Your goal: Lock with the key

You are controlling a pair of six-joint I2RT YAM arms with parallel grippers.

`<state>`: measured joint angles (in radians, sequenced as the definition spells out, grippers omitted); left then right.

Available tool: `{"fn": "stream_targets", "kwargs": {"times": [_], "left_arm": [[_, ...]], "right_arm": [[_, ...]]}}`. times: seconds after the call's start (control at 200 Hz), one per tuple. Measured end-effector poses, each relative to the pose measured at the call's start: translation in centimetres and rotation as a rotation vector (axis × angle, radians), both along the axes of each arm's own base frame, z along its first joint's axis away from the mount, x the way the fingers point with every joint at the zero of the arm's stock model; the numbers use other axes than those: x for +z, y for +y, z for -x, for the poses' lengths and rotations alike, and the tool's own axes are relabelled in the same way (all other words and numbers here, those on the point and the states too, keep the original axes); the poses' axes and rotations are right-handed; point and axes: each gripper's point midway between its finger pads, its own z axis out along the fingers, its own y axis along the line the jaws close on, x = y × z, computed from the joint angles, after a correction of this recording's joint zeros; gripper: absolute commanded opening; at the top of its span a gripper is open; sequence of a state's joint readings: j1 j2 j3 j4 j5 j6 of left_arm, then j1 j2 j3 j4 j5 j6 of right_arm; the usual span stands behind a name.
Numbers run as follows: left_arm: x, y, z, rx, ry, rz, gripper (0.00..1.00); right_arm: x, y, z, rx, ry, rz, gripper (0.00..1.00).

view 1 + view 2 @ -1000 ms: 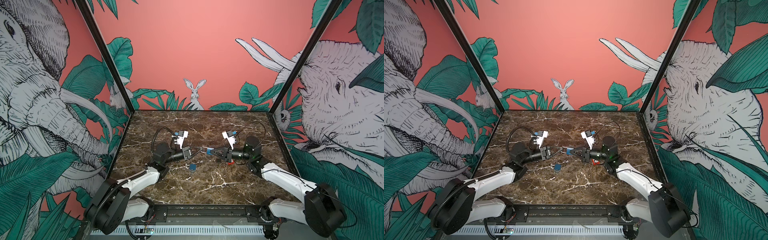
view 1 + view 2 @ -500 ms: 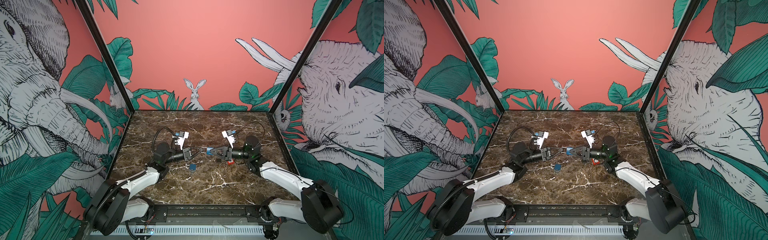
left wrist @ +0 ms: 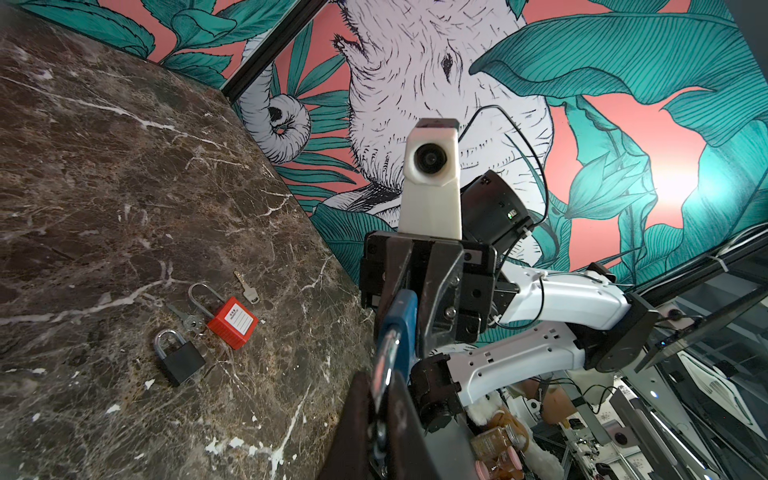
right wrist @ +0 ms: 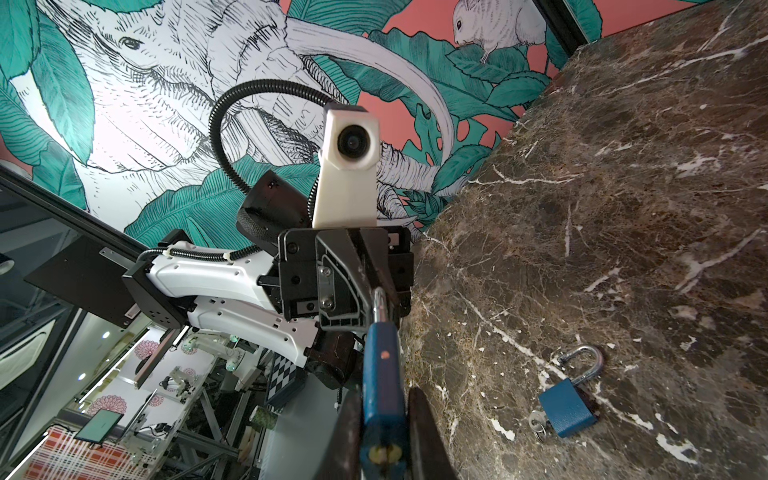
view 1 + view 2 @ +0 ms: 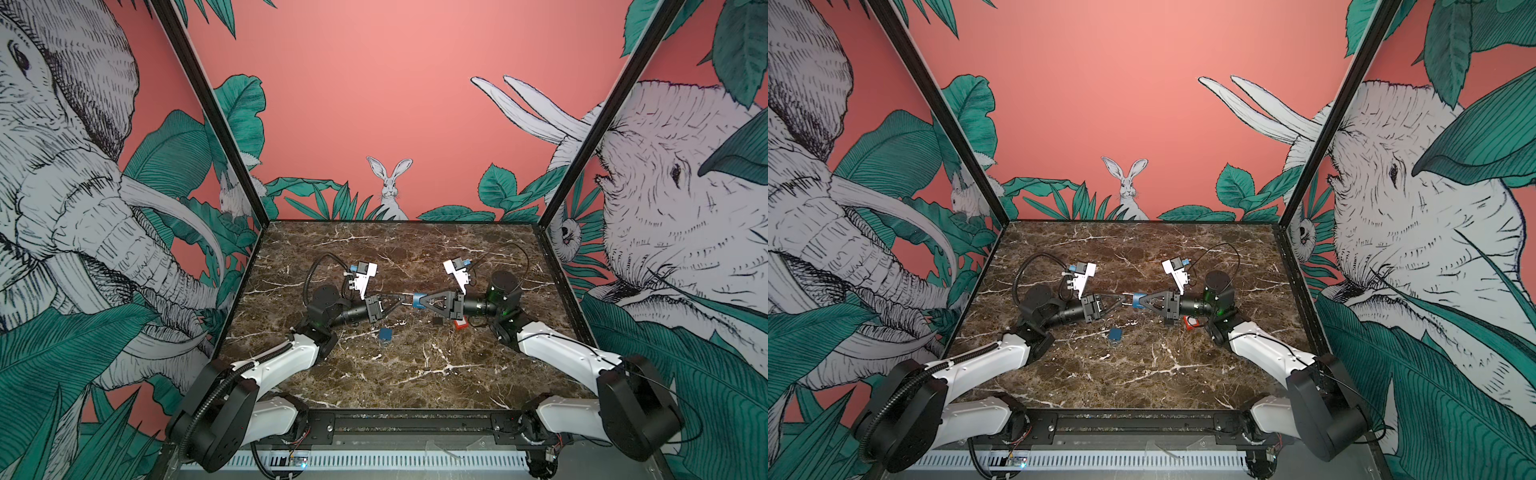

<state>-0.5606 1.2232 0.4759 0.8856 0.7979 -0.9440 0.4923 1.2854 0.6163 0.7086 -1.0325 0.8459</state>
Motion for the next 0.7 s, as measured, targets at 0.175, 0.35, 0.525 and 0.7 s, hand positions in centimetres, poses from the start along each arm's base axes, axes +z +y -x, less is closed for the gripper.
{"fn": "stream_targets", "kwargs": {"times": [0.175, 0.35, 0.525, 0.7], "left_arm": [[0.2, -0.1, 0.0, 0.003, -0.008, 0.005, 0.0], [0.4, -0.2, 0.1, 0.001, -0.016, 0.011, 0.0], [0.2, -0.6, 0.3, -0.005, -0.023, 0.008, 0.0], [0.5, -0.7, -0.4, 0.027, -0.033, 0.01, 0.0]], "right_arm": [[0.1, 0.0, -0.1, -0.001, -0.006, -0.003, 0.0], [0.2, 0.1, 0.0, 0.0, -0.022, -0.004, 0.0], [0.0, 0.5, 0.0, 0.007, -0.027, -0.005, 0.0], [0.3, 1.0, -0.8, 0.008, -0.04, -0.011, 0.0]]}}
